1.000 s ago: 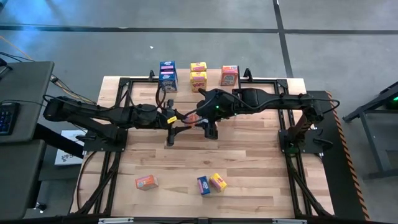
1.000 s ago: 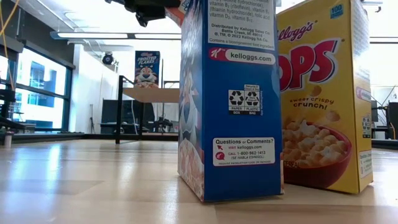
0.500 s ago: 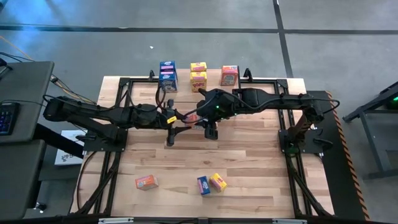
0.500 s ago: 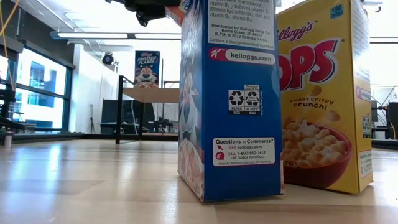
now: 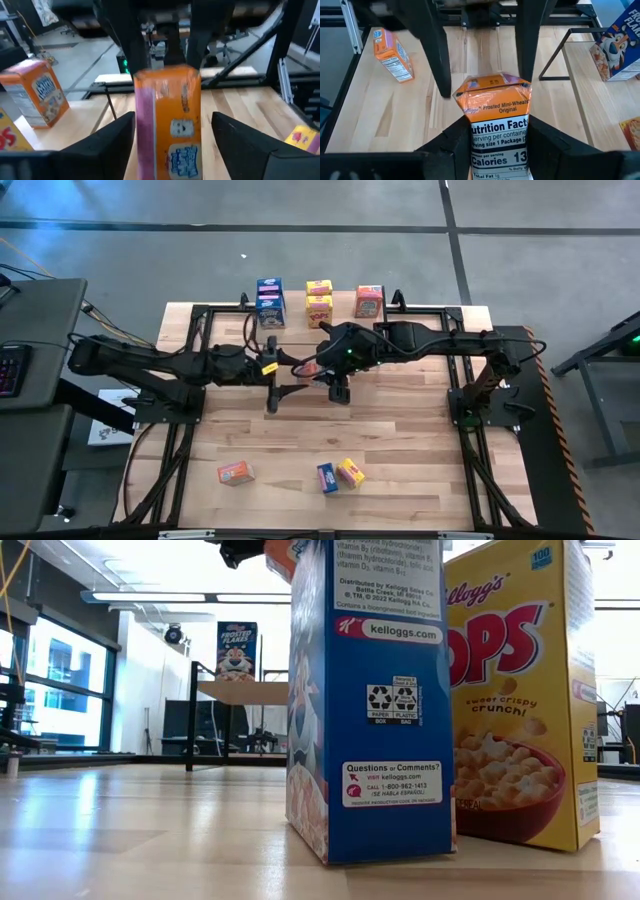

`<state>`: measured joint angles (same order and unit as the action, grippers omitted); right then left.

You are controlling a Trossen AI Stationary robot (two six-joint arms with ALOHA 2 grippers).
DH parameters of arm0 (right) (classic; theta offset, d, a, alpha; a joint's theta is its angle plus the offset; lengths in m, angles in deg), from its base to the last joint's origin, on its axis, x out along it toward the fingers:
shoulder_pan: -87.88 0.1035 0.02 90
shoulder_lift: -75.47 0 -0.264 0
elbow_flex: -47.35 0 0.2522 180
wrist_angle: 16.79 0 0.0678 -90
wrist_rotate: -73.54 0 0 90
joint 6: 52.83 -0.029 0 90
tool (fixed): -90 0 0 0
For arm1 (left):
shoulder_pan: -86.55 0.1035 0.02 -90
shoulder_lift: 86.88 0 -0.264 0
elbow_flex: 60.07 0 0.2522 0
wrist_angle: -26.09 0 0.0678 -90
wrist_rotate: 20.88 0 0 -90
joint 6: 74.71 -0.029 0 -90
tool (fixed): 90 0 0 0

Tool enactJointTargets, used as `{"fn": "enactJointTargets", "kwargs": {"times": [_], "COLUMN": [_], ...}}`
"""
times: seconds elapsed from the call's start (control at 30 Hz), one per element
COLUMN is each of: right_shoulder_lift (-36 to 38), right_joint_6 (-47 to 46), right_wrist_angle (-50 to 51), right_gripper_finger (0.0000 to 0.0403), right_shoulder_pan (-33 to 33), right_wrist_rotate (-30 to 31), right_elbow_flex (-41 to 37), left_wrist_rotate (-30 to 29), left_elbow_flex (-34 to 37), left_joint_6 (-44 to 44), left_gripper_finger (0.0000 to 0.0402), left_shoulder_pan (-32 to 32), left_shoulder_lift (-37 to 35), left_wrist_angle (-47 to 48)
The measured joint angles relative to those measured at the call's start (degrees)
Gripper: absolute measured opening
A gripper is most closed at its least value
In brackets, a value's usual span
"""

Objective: Stack cereal on shelf
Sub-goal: Put the top orange cereal box on the shelf

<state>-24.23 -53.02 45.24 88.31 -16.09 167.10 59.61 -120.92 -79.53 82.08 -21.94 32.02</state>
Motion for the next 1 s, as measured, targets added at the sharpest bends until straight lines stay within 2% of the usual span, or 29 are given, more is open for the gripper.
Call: {"fn": "enactJointTargets", "kwargs": {"times": [0.43, 0.63, 0.87, 1.0], "right_shoulder_lift": [0.05, 2.50, 6.53, 7.28], "right_joint_6": [8.08, 11.26, 15.99, 17.01], "right_wrist_angle": [3.58, 6.94, 11.31, 12.83], "right_gripper_finger": [0.0145, 0.0145, 0.0145, 0.0145], "right_shoulder_pan": [-3.03, -6.39, -10.26, -12.64], "right_wrist_rotate": [1.03, -0.91, -6.91, -7.93], "right_elbow_flex": [0.00, 0.00, 0.02, 0.02], "left_wrist_rotate": [-0.25, -0.25, -0.26, -0.26], "left_elbow_flex": [0.00, 0.00, 0.00, 0.00], "left_joint_6": [-0.37, -0.37, -0.37, -0.35], "left_gripper_finger": [0.0255, 0.0255, 0.0255, 0.0255], "left_shoulder_pan": [-0.08, -0.07, -0.07, -0.07], "left_shoulder_lift": [-4.51, -4.46, -4.44, -4.44], "left_wrist_angle": [0.24, 1.50, 2.47, 2.47]}}
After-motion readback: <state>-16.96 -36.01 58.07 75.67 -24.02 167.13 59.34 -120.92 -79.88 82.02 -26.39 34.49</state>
